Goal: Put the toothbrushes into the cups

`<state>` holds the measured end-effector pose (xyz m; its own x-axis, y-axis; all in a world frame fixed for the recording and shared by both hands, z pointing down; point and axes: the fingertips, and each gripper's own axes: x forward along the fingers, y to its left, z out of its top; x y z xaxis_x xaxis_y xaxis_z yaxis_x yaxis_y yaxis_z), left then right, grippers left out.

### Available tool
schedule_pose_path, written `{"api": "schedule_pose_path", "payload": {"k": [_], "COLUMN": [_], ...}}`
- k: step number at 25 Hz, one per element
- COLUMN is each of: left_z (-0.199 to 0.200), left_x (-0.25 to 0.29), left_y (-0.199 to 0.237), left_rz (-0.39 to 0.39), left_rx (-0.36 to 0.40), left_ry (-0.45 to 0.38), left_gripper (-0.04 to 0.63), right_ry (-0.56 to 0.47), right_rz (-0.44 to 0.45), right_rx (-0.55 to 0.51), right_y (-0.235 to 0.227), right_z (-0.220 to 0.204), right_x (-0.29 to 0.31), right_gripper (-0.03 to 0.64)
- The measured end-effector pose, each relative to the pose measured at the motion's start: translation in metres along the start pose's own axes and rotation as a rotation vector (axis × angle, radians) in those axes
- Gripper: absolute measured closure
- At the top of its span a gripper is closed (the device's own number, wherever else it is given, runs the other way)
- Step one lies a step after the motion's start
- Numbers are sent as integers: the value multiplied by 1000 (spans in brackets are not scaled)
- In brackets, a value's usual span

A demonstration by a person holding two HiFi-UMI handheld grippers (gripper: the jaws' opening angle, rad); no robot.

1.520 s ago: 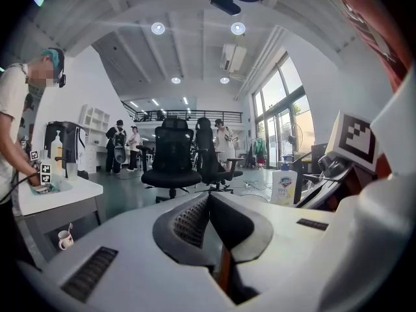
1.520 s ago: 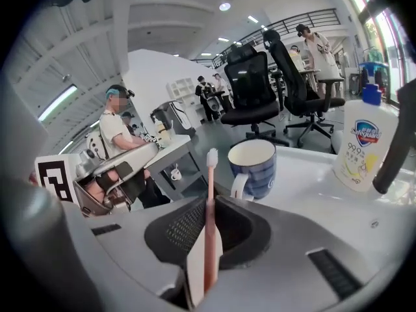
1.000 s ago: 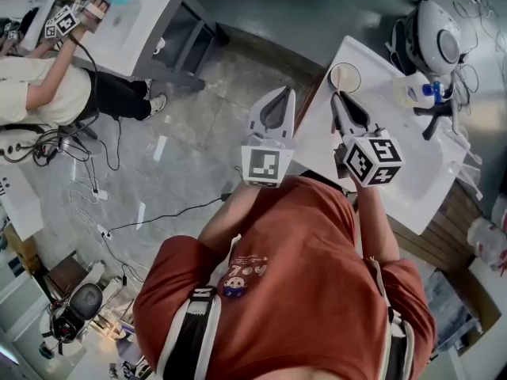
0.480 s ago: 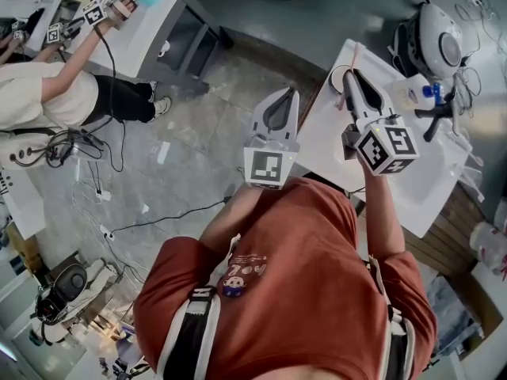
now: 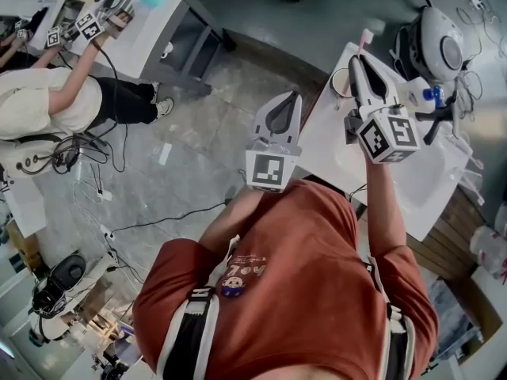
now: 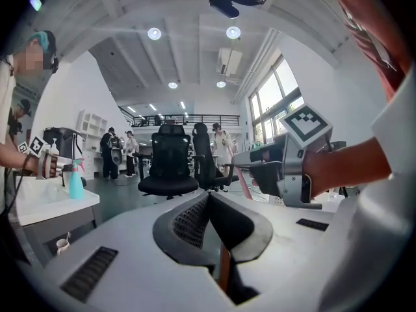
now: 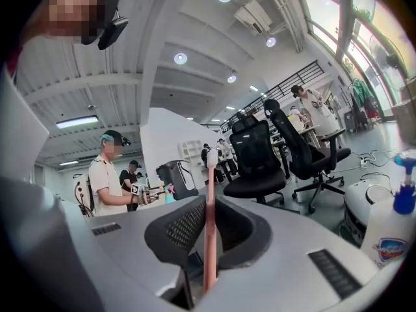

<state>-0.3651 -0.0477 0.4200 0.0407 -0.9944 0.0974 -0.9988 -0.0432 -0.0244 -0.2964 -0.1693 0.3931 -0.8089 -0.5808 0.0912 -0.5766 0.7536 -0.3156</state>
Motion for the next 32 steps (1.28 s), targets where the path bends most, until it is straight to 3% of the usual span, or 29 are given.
{"api": "schedule_pose_path", "payload": {"k": [12,32], "left_z": [-8,-20], "left_x": [2,9], "left_y": [4,4], "left_rz": [13,1], "left_rx": [-8,-16], "left_ry": [26,22], "left_gripper": [575,575], "right_ry": [11,170], "right_rz": [-51,-119], "right_rx": [3,-45], "right_y": [-22,-35], "right_z": [-21,-78], "right_x": [11,-4], "right_gripper": [564,563]}}
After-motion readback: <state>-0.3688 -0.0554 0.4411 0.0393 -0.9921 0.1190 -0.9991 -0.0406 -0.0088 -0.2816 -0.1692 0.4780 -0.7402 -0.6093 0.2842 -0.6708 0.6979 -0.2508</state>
